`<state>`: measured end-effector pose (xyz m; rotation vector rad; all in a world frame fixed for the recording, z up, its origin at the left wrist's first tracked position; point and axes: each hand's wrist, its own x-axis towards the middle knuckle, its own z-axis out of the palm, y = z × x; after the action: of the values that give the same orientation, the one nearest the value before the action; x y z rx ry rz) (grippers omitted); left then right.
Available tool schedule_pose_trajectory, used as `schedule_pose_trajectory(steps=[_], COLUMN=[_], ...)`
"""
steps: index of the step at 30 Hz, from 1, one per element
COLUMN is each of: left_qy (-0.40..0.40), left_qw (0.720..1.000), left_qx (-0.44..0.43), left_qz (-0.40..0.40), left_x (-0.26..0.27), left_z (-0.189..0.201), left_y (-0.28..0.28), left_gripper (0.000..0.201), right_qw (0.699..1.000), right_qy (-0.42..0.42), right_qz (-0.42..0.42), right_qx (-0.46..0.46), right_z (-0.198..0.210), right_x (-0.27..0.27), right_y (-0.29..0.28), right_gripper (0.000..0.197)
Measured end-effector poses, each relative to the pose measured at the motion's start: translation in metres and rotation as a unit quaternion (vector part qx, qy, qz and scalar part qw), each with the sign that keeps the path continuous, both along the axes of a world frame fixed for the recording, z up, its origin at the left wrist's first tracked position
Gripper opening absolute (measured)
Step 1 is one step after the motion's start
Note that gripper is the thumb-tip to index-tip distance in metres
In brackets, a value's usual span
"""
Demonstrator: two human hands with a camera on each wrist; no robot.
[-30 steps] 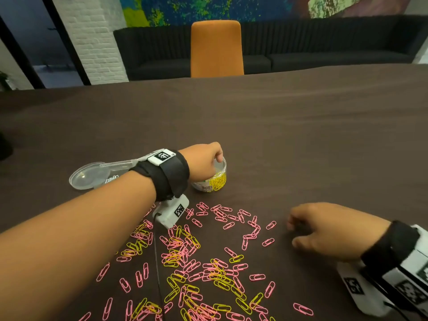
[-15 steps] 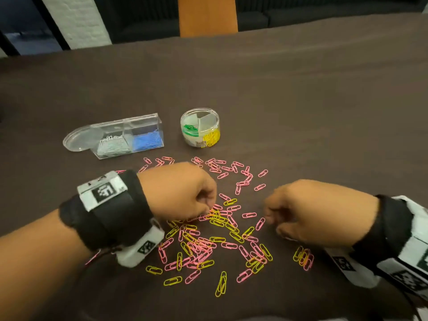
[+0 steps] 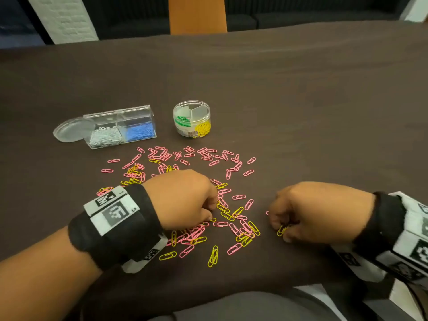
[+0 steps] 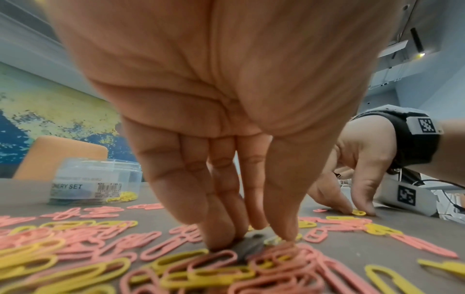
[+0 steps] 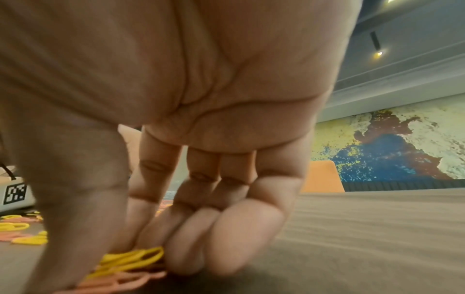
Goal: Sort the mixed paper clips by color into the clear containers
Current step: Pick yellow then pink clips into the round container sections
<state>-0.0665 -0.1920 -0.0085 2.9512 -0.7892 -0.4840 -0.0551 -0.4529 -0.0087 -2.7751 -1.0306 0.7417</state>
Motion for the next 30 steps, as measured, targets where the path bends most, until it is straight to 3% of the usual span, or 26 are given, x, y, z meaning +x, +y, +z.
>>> schedule_pose_trajectory(steps=[10, 13, 16, 19, 21, 23, 27, 30], left_qy=[0.009, 0.018, 0.006, -0.031, -0.017, 0.01, 0.071, 0.058], left_qw=[1.0, 1.0, 1.0, 0.996, 0.988, 0.982, 0.976, 0.989], left_qx=[-0.005, -0.007, -0.011, -0.073, -0.131, -0.151, -0.141, -0.064], left_qz=[-0.006, 0.001, 0.003, 0.035, 0.078, 0.112, 0.153, 0.122], left_x=[-0.005, -0.004, -0.005, -0.004, -0.002, 0.002, 0.01, 0.011], left_z=[-0.004, -0.005, -0.004, -0.001, 0.002, 0.005, 0.005, 0.002], left_y=[0.002, 0.001, -0.001, 0.003, 0.007, 0.01, 0.01, 0.007], left_gripper=[0.016, 0.009, 0.008, 0.008, 0.019, 0.022, 0.014, 0.003], right_qw=[0.998, 0.991, 0.969, 0.982, 0.991, 0.997, 0.999, 0.999], right_qy=[-0.016, -0.003, 0.078, 0.069, 0.049, 0.015, -0.007, -0.018], right_qz=[0.023, -0.031, -0.104, -0.094, -0.084, -0.071, -0.04, -0.032], right_qx=[0.062, 0.132, 0.208, 0.149, 0.094, 0.031, -0.019, -0.005], right_z=[-0.007, 0.002, 0.009, 0.008, 0.002, -0.005, -0.009, -0.01], right_x=[0.004, 0.014, 0.017, 0.017, 0.014, 0.01, 0.007, 0.007], right_y=[0.0, -0.007, -0.012, -0.011, -0.007, -0.003, 0.003, 0.003], right_gripper=[0.006, 0.014, 0.028, 0.019, 0.008, 0.011, 0.016, 0.011])
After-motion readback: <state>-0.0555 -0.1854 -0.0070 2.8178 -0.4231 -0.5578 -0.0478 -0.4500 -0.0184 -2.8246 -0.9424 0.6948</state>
